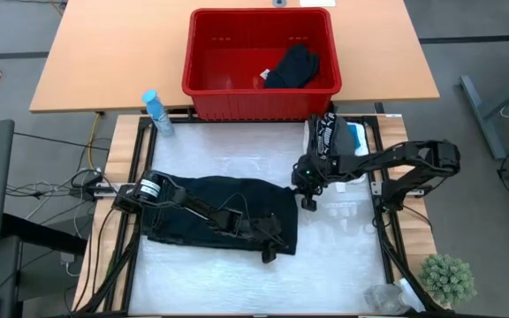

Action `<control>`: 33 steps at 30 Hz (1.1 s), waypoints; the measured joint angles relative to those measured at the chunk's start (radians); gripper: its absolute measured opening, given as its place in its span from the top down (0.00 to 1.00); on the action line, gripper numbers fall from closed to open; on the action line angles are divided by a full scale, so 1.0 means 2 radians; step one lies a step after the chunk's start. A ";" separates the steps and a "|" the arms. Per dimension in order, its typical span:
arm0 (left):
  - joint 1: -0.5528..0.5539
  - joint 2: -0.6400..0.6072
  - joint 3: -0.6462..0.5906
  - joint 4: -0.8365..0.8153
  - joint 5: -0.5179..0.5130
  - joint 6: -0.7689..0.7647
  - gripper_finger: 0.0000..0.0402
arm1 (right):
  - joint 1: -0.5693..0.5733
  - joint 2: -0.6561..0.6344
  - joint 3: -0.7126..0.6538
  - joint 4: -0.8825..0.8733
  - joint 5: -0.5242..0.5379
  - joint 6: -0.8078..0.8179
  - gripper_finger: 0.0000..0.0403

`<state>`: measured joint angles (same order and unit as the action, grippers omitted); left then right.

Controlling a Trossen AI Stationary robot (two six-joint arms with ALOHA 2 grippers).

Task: Fold laundry
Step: Fold the blue pants

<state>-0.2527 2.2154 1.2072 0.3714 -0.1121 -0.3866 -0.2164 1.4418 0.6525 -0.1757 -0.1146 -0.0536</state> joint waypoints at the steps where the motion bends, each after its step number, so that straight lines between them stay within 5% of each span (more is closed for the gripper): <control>1: 0.000 0.000 0.000 0.000 -0.001 0.000 1.00 | -0.004 -0.001 0.000 0.000 0.000 0.000 0.96; 8: 0.000 0.000 0.000 -0.002 -0.002 0.000 1.00 | -0.021 -0.001 0.009 -0.032 -0.001 -0.002 0.89; 15: -0.001 0.000 0.000 -0.002 0.012 0.000 1.00 | -0.039 -0.016 0.075 -0.138 0.088 -0.039 0.82; 20: 0.003 0.000 0.001 -0.003 0.020 0.000 1.00 | -0.057 -0.044 0.126 -0.188 0.084 -0.043 0.81; 27: 0.021 0.003 0.035 -0.016 0.058 0.050 1.00 | -0.052 -0.144 0.249 -0.323 0.043 -0.030 0.81; 33: 0.039 0.006 0.089 -0.022 0.052 0.094 1.00 | -0.039 -0.271 0.320 -0.333 0.031 0.030 0.81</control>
<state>-0.1738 2.2269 1.3851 0.3266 -0.0072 -0.1977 -0.2949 0.8999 1.2922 -0.8421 -0.0525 0.0059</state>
